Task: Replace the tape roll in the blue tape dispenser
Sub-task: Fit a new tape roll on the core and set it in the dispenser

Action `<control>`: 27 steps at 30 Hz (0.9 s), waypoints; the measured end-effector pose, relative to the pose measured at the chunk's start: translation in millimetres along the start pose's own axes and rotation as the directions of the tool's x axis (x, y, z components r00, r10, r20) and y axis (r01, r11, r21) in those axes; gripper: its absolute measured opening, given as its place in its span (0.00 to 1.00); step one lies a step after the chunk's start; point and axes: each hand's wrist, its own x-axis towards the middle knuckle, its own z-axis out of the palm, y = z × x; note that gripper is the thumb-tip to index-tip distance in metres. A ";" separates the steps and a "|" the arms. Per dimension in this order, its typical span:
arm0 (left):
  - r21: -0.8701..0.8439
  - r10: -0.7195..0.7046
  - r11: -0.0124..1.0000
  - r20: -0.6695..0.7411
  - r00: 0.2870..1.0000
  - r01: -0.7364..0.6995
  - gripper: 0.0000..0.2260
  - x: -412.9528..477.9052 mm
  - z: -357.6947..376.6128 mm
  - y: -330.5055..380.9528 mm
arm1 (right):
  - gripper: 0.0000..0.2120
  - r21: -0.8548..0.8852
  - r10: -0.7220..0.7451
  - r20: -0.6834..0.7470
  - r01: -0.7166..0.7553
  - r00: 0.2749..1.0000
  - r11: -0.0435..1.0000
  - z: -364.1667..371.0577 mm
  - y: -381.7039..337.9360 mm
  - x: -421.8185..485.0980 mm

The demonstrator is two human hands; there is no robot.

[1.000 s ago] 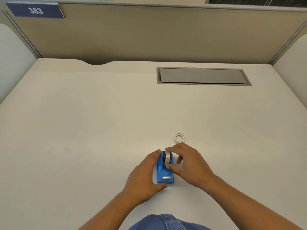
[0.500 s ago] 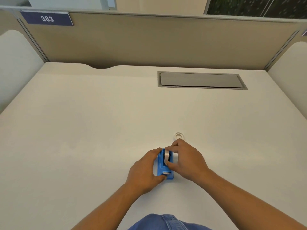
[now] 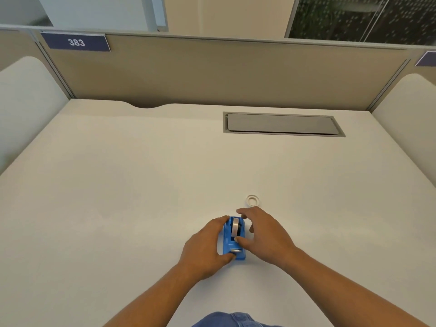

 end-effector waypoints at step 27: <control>0.097 0.138 0.986 -0.003 0.990 -0.137 0.10 24.2 -47.3 29.6 | 0.19 0.107 0.066 -0.037 -0.062 0.997 0.992 -1.4 -5.4 -3.1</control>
